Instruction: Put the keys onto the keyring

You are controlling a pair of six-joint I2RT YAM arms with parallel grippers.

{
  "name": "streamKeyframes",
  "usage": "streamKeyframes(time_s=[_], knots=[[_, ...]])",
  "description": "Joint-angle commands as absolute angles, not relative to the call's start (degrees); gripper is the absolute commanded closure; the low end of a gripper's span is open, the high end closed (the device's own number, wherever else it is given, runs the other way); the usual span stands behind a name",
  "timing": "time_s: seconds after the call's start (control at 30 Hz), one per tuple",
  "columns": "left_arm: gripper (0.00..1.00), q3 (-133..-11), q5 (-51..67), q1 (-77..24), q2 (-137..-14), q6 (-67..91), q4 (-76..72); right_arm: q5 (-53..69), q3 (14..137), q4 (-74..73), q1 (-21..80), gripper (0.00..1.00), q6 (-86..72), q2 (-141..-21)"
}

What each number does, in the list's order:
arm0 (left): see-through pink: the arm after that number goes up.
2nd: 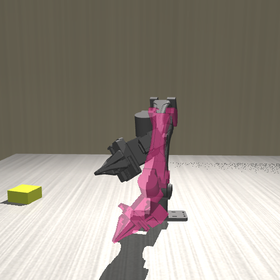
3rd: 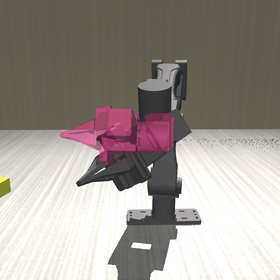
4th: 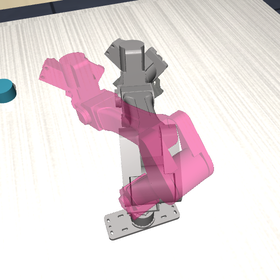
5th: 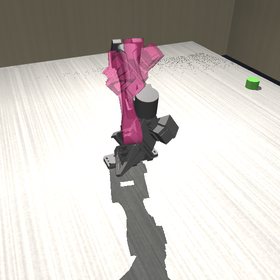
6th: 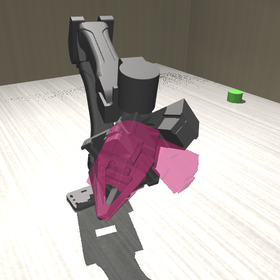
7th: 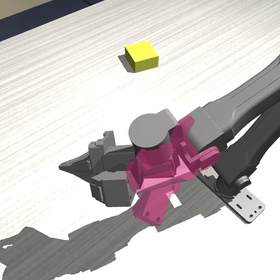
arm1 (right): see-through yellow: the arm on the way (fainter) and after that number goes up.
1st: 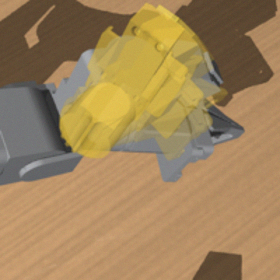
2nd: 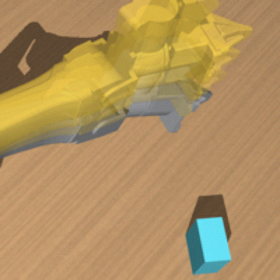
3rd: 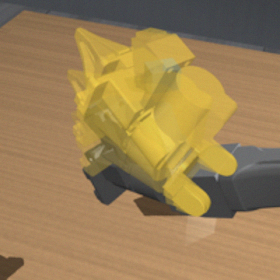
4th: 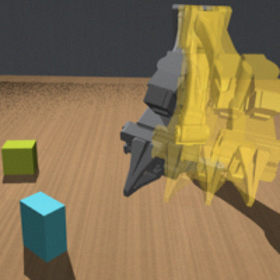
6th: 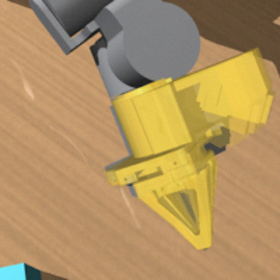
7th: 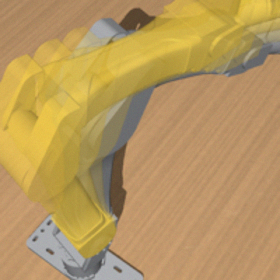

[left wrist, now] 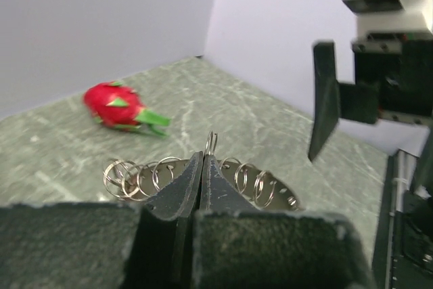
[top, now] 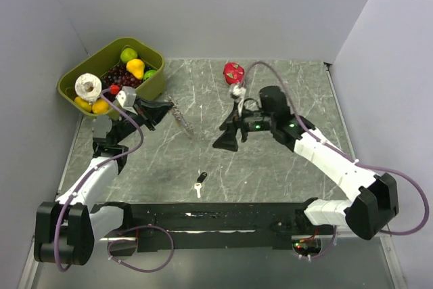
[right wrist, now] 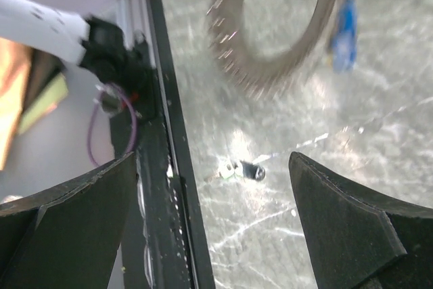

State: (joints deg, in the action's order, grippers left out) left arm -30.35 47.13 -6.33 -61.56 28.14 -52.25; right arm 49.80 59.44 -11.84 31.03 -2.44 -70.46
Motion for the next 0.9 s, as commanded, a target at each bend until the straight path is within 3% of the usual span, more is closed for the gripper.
streamKeyframes(time_s=[0.0, 0.4, 0.87], knots=[[0.99, -28.7, 46.8, -2.5, -56.9, 25.8, -52.2, 36.2, 61.5, -18.5, 36.9, 0.0, 2.8, -73.6], [0.99, -27.7, 46.5, 1.8, -52.0, 12.9, -35.2, 22.6, 57.3, -17.5, 44.2, 0.0, -10.8, -82.1], [0.99, -28.2, 36.4, 1.8, -48.3, 12.4, -30.6, 5.8, 62.8, -24.7, 57.2, 0.0, -20.0, -92.8]])
